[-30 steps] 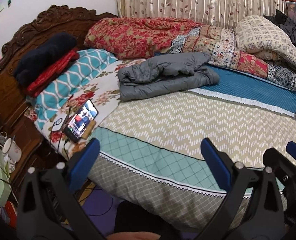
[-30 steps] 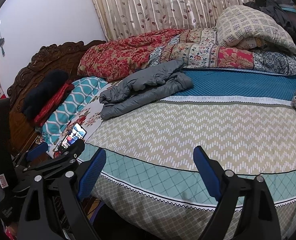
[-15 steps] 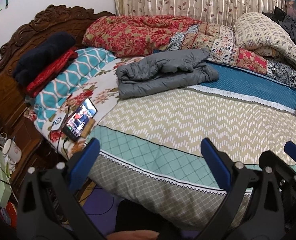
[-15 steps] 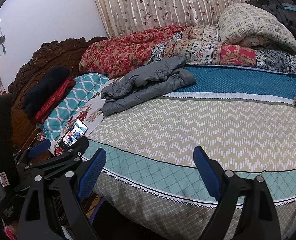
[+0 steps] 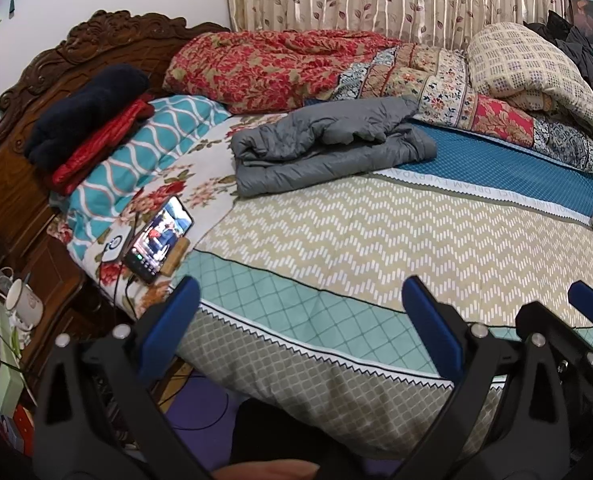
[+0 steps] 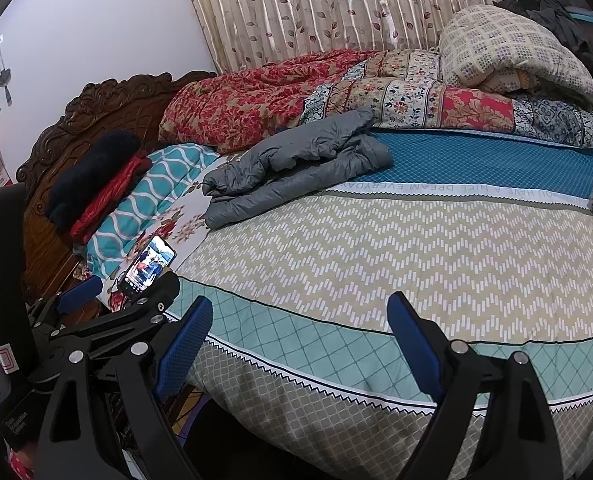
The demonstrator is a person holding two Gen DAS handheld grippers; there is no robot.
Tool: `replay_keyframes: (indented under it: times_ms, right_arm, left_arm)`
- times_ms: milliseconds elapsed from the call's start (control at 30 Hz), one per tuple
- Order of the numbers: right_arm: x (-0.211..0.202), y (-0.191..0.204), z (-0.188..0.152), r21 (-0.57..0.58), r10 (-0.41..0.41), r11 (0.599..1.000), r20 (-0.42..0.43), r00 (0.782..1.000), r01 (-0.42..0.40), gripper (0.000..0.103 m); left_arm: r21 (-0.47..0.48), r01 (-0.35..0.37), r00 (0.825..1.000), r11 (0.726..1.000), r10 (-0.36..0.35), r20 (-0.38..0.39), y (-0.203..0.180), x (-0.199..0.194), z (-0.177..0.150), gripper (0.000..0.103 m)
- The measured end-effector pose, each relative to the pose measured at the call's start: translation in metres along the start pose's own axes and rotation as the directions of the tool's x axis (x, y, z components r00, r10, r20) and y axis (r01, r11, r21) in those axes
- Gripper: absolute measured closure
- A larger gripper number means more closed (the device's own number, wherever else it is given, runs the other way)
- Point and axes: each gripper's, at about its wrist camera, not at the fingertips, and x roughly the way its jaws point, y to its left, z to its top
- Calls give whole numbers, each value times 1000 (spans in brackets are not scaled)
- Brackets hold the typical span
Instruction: Fold large clothes
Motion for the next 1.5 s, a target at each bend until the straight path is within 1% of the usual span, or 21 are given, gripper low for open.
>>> replay_keyframes:
  times_ms: [1500]
  right_arm:
    - [2, -5, -3, -7, 15, 1000, -10, 1000, -15, 31]
  left_arm:
    - [9, -4, 1000, 1000, 4, 6, 2, 0, -2, 6]
